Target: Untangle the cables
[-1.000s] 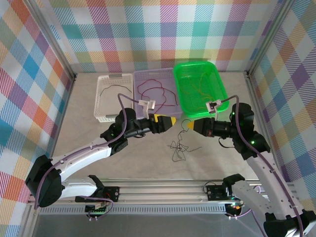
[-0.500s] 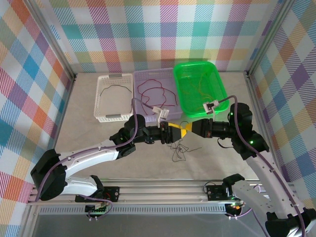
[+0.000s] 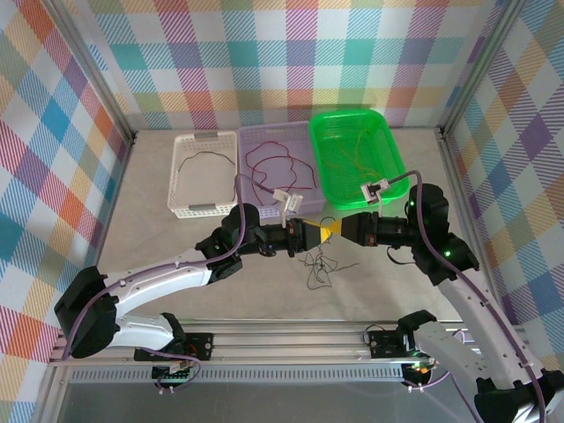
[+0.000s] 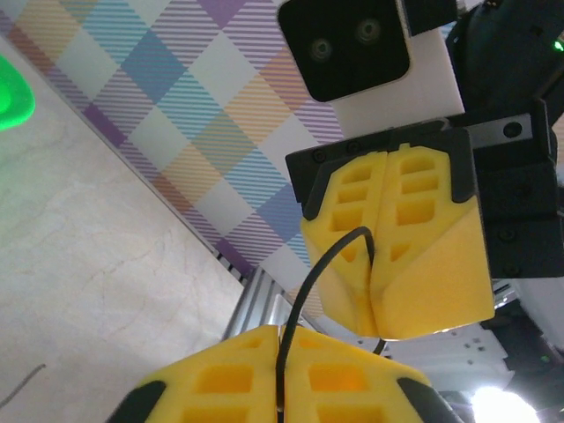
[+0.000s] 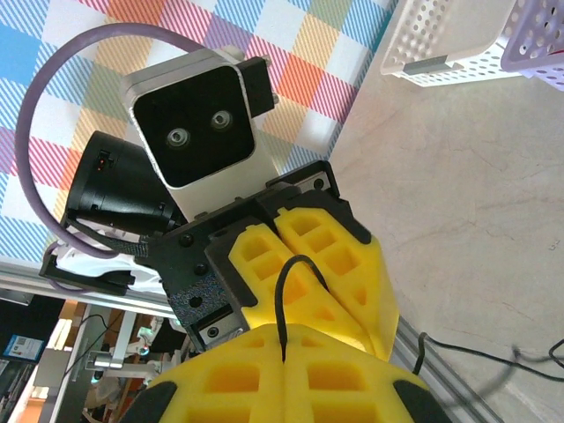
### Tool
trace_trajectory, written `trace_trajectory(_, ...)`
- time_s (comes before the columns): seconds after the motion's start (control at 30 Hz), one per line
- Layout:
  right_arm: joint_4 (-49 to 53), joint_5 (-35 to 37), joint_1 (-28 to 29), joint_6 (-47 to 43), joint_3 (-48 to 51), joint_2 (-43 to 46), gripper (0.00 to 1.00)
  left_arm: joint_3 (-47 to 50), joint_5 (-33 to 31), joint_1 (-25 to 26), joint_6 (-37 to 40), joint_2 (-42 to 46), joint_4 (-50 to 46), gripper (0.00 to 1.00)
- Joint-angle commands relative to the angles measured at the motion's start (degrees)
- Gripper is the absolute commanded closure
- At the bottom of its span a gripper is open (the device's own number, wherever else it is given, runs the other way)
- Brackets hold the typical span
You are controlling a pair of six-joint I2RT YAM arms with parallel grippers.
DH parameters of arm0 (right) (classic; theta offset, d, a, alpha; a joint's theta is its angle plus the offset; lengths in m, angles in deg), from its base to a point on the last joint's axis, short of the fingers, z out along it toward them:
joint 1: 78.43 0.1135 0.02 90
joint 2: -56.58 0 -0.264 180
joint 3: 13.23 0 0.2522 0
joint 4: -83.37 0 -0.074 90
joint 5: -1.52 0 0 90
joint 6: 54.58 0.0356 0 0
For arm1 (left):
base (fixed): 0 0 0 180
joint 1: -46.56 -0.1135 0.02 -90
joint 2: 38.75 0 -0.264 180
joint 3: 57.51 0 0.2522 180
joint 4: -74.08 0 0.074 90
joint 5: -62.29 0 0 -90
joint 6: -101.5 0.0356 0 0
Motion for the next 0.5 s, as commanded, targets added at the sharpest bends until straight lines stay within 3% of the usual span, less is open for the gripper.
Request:
trace_trajectory(0.0, -0.5, 0.7, 0.5, -0.2, 0.7, 0.1, 1.00, -1.5, -0.2, 0.5, 0.8, 2.2, 0.8, 1.00)
trace_trajectory(0.17, 5.9, 7.5, 0.5, -3.7, -0.7, 1.3, 0.99, -2.3, -5.7, 0.5, 3.0, 5.2, -6.8, 1.00)
trace_trajectory(0.3, 9.0, 12.7, 0.4, -6.7, -0.7, 3.7, 0.80, -3.9, -15.1, 0.4, 3.8, 8.3, -16.6, 1.00)
trace_trajectory(0.47, 8.6, 14.6, 0.4, -9.6, 3.6, 5.5, 0.60, -4.4, -23.2, 0.4, -0.6, 11.1, -21.1, 1.00)
